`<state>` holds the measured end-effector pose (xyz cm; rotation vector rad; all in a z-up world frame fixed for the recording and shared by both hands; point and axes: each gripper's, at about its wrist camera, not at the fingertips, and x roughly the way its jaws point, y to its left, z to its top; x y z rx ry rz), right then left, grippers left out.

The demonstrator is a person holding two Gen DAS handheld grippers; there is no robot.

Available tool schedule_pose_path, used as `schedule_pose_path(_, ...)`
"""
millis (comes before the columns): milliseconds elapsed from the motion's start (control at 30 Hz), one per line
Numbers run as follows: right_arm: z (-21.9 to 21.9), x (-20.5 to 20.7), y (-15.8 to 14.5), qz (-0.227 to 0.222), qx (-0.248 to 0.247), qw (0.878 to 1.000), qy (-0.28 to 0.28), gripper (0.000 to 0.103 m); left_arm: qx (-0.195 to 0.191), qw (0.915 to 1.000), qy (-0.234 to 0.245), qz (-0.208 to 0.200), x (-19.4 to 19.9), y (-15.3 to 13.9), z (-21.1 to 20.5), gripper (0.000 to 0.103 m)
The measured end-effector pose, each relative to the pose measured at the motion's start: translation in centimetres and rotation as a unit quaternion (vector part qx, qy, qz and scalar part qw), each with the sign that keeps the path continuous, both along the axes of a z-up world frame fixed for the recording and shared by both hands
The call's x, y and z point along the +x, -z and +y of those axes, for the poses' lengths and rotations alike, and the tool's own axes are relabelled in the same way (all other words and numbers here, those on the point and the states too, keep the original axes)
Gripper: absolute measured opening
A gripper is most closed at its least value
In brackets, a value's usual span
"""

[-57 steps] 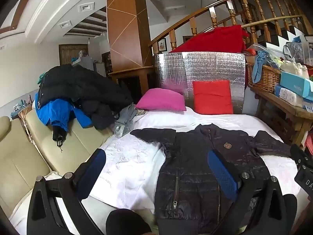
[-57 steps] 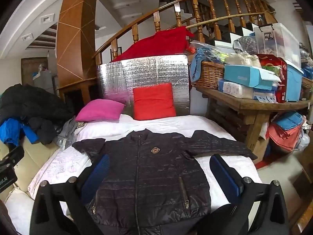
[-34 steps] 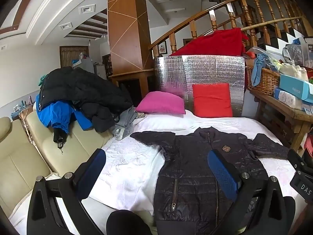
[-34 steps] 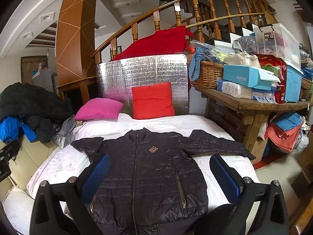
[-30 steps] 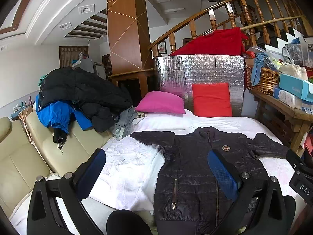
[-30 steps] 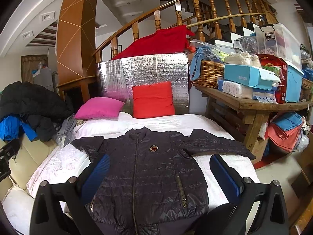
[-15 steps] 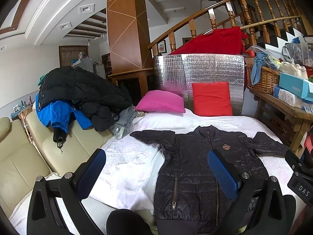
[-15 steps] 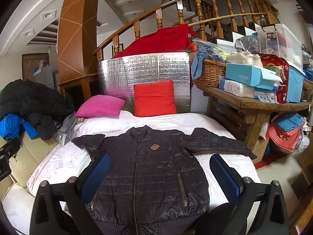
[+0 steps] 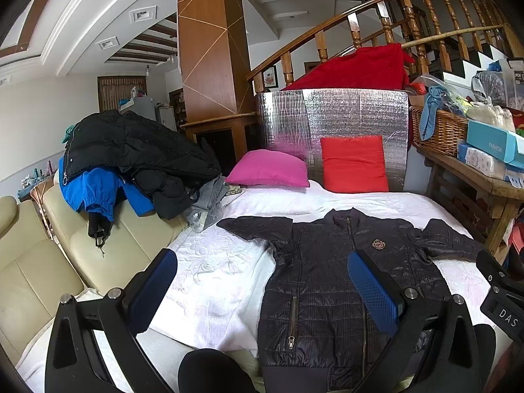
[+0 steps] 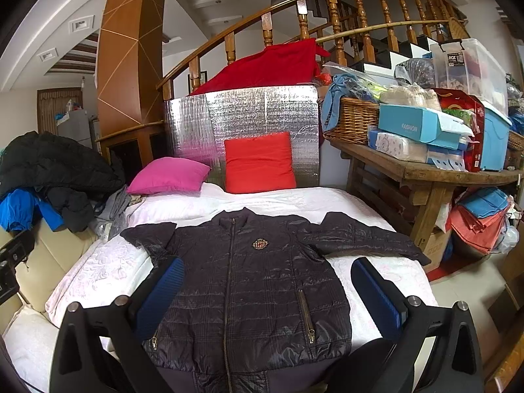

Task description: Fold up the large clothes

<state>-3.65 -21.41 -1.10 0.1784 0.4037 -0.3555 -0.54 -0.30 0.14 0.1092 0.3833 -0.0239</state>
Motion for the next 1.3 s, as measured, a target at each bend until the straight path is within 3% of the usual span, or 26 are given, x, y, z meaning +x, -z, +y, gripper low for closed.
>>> schedule_pose_path(967, -0.1, 0.4, 0.2, 0.005, 0.003, 1.0, 0.0, 0.103, 0.002, 1.0, 0.001, 0.005, 0.2, 0.5, 0.2, 0.103)
schedule_pose_path(1300, -1.8, 2.5, 1.6, 0.025, 0.019, 0.999, 0.007, 0.103, 0.005, 0.9992, 0.002, 0.038, 2.7, 2.4, -0.4, 0.103)
